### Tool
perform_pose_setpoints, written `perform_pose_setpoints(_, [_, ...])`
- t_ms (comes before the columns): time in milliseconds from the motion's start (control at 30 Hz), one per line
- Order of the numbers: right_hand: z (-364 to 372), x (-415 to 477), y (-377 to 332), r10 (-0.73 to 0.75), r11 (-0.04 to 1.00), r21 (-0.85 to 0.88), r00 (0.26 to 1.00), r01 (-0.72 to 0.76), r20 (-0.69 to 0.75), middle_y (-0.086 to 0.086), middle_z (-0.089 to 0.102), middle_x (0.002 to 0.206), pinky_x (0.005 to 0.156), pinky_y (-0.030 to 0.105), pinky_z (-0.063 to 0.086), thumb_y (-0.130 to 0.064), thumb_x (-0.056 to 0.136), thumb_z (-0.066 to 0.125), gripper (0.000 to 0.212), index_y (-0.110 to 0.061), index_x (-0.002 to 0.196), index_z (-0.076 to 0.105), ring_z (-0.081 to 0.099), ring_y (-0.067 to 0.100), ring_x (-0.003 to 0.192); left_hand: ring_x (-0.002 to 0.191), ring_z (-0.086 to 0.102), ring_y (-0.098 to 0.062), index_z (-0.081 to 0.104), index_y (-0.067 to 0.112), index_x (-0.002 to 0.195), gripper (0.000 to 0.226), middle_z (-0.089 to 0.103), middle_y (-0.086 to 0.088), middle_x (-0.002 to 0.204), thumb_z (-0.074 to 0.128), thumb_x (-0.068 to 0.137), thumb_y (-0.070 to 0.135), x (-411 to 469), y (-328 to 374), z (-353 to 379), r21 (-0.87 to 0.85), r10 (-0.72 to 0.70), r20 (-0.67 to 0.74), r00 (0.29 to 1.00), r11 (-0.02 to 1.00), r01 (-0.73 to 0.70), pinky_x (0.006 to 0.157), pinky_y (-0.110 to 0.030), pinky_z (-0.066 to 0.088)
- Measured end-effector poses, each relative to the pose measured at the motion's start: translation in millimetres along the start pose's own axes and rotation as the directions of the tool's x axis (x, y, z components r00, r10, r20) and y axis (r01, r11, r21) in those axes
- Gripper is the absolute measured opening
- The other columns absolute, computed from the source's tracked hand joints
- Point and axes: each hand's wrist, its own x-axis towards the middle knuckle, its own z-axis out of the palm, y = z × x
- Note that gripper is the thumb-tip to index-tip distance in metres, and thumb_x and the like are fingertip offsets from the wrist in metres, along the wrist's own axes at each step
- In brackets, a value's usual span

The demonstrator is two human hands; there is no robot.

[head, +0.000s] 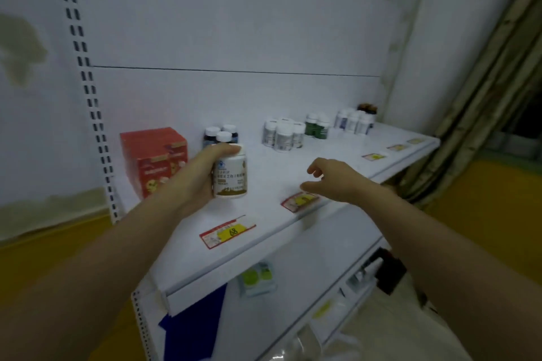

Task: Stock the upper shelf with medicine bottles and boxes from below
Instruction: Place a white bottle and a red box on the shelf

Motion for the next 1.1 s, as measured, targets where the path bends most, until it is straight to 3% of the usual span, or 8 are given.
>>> perform_pose_setpoints(133, [-15,-31,39,0.104,0.995,-0.002,0.994,-0.104,-0.043,0.007,0.052,0.131,0.081,0.027,0.044,-0.043,0.088,0.061,0.052,-0.014,0.130,0.048,0.053,0.022,0.111,0.093,0.060,-0.028,0.054,0.012,0.113,0.027,0.061,-0.013,0.100,0.057,0.088,0.021,9,-17,41,-0.007,-0.068,0.100,0.993,0.998,0.069,0.093,-0.050,0.048])
perform_pose_setpoints(300, [-32,-49,86,0.196,0.981,0.004,0.977,-0.196,-0.083,0.008,0.054,0.129,0.084,0.028,0.048,-0.042,0.088,0.060,0.051,-0.015,0.129,0.048,0.054,0.020,0.107,0.093,0.062,-0.027,0.049,0.012,0.128,0.060,0.061,-0.014,0.106,0.066,0.073,0.030,26,-32,90,0.033,-0.115,0.217,0.969,0.993,0.110,0.093,-0.050,0.050])
perform_pose_setpoints(433, [-47,-48,131,0.244,0.970,0.038,0.965,-0.242,-0.099,0.005,0.055,0.125,0.079,0.027,0.048,-0.043,0.086,0.061,0.049,-0.016,0.126,0.049,0.056,0.018,0.102,0.090,0.060,-0.027,0.051,0.015,0.120,0.045,0.059,-0.015,0.103,0.064,0.078,0.027,51,-44,135,0.036,-0.122,0.267,0.956,0.992,0.117,0.096,-0.052,0.047])
perform_pose_setpoints(567, [-65,-34,184,0.244,0.970,0.018,0.965,-0.243,-0.097,0.005,0.057,0.122,0.077,0.026,0.047,-0.040,0.086,0.062,0.050,-0.015,0.127,0.048,0.055,0.018,0.102,0.078,0.066,-0.024,0.050,0.012,0.113,0.027,0.064,-0.011,0.088,0.057,0.089,0.023,86,-61,185,0.069,-0.083,0.231,0.969,0.995,0.069,0.089,-0.048,0.051])
perform_pose_setpoints(633, [-75,-23,212,0.247,0.969,0.003,0.965,-0.247,-0.094,0.005,0.057,0.119,0.076,0.026,0.048,-0.040,0.085,0.063,0.049,-0.016,0.125,0.050,0.055,0.018,0.100,0.078,0.069,-0.023,0.050,0.009,0.120,0.039,0.066,-0.012,0.092,0.060,0.086,0.025,102,-69,208,0.074,-0.066,0.233,0.970,0.996,0.050,0.083,-0.046,0.054])
perform_pose_setpoints(733, [-94,-2,262,0.240,0.970,-0.019,0.967,-0.243,-0.089,0.004,0.056,0.120,0.079,0.027,0.049,-0.043,0.085,0.063,0.051,-0.017,0.126,0.049,0.055,0.017,0.101,0.095,0.063,-0.031,0.047,0.010,0.131,0.067,0.062,-0.015,0.102,0.067,0.070,0.030,131,-83,247,0.071,-0.080,0.219,0.973,0.995,0.066,0.086,-0.048,0.054])
perform_pose_setpoints(900, [-126,45,327,0.169,0.982,-0.079,0.984,-0.172,-0.052,0.007,0.052,0.129,0.080,0.026,0.043,-0.043,0.087,0.060,0.051,-0.016,0.129,0.047,0.051,0.019,0.111,0.088,0.062,-0.027,0.049,0.014,0.121,0.037,0.063,-0.011,0.093,0.059,0.087,0.025,177,-102,303,0.045,-0.074,0.120,0.990,0.997,0.069,0.087,-0.047,0.052])
perform_pose_setpoints(1100, [-135,114,359,0.063,0.998,-0.033,0.998,-0.063,0.002,0.007,0.052,0.132,0.092,0.030,0.045,-0.040,0.089,0.060,0.049,-0.015,0.129,0.048,0.052,0.019,0.112,0.087,0.061,-0.027,0.054,0.014,0.115,0.027,0.063,-0.013,0.095,0.054,0.089,0.024,221,-111,329,0.059,-0.066,0.006,0.998,0.996,0.066,0.090,-0.048,0.051])
